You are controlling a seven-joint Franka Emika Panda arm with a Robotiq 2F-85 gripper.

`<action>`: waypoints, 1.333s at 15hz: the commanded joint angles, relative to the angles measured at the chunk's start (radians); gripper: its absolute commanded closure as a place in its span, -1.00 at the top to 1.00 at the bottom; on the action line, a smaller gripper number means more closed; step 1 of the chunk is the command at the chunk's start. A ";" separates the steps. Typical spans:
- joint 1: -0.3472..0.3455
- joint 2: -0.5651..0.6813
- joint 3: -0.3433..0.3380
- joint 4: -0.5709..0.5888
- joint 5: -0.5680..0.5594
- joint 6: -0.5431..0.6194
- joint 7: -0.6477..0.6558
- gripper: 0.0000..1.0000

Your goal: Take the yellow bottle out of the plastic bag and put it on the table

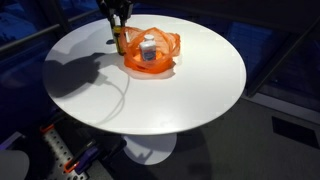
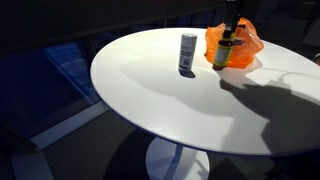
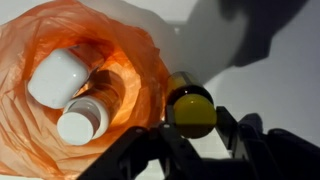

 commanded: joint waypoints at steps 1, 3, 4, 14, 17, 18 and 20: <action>0.000 -0.004 0.004 -0.016 -0.028 0.008 -0.012 -0.61; 0.001 -0.004 0.004 -0.021 -0.033 0.009 -0.011 -0.61; 0.001 -0.004 0.005 -0.021 -0.035 0.006 -0.010 -0.61; -0.015 -0.051 -0.016 0.000 -0.061 -0.024 0.028 1.00; -0.034 -0.074 -0.035 0.009 -0.047 -0.035 0.104 1.00; -0.039 -0.085 -0.041 0.009 -0.043 -0.040 0.124 1.00; -0.048 -0.119 -0.047 0.004 -0.034 -0.078 0.139 1.00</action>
